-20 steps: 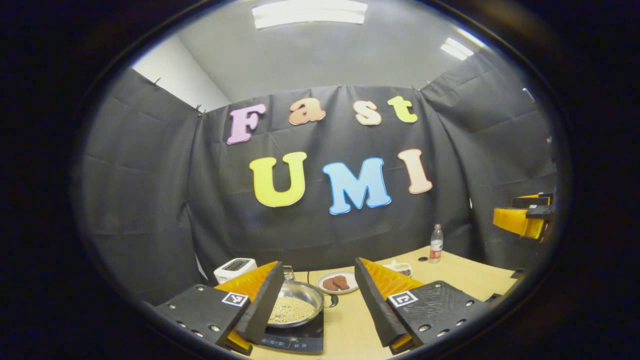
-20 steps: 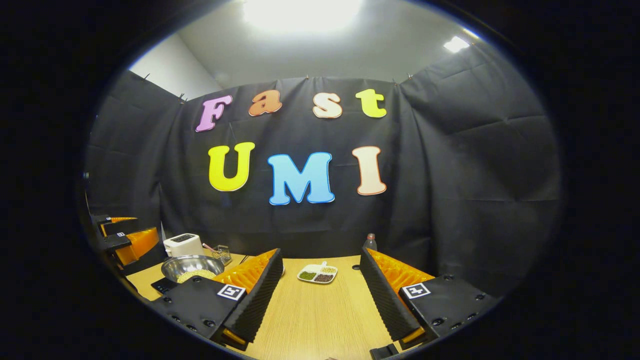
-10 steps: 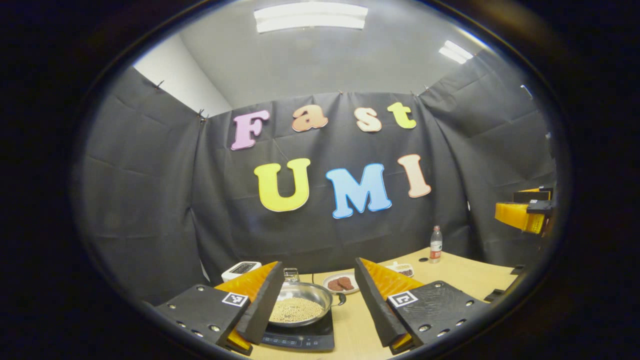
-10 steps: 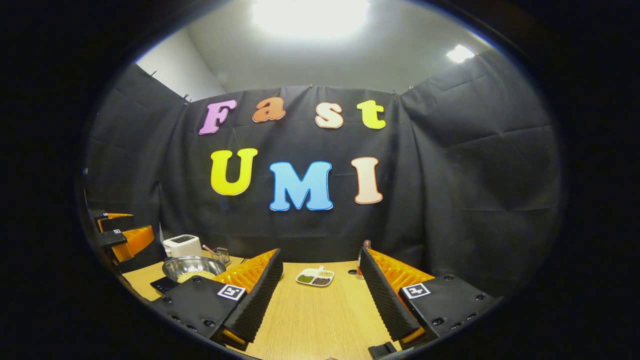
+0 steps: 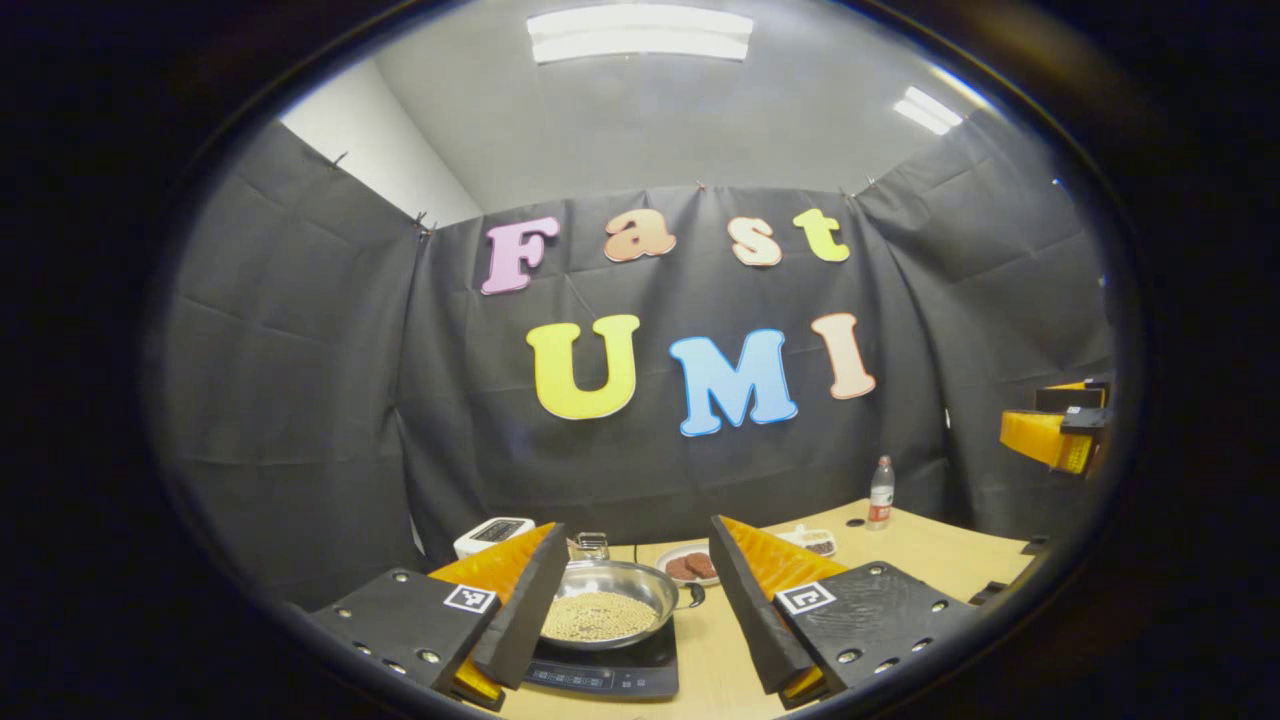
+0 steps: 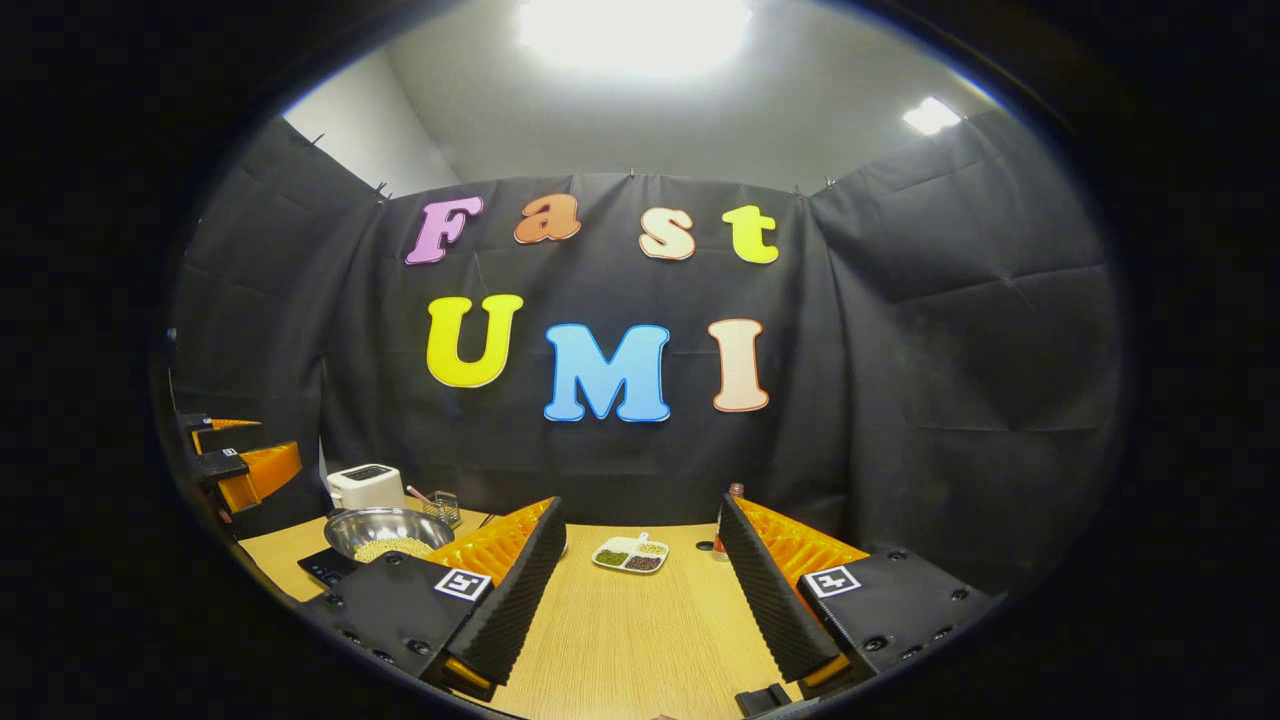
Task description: First push the handle of the pot to place it horizontally, then grasp the pot with both hands and set it on the induction cooktop.
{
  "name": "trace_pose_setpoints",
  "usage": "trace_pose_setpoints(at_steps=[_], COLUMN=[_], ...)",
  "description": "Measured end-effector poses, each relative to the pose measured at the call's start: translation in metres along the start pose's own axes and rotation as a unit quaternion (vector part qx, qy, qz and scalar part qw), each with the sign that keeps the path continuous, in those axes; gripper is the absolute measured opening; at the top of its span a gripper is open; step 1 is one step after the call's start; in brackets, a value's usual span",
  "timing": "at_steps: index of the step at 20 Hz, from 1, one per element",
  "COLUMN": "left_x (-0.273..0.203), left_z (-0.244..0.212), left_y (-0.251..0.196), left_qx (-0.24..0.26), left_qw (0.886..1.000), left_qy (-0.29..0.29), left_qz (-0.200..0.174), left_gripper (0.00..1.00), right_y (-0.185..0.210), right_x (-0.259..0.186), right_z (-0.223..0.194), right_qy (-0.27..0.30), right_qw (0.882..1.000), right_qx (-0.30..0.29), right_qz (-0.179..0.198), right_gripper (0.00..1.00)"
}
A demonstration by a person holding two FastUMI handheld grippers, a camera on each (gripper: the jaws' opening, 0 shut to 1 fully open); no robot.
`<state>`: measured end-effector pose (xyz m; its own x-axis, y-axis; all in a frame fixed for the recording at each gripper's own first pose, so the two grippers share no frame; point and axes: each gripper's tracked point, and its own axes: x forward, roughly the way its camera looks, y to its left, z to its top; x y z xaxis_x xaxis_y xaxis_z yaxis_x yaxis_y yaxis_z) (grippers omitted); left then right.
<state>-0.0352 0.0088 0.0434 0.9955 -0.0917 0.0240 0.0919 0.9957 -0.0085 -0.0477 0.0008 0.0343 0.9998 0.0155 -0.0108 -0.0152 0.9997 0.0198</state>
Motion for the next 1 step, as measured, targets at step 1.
trace_pose_setpoints(at_steps=[1], left_x=[0.0007], left_z=[0.0008], left_y=[0.003], left_qx=[-0.001], left_qw=[1.0], left_qy=[0.0], left_qz=[0.004], left_gripper=[0.83], right_y=[0.0015], right_x=[-0.0007], right_z=[-0.0004], right_qy=[0.0], right_qw=[1.0], right_qx=[-0.001], right_qz=[0.001], right_gripper=[0.92])
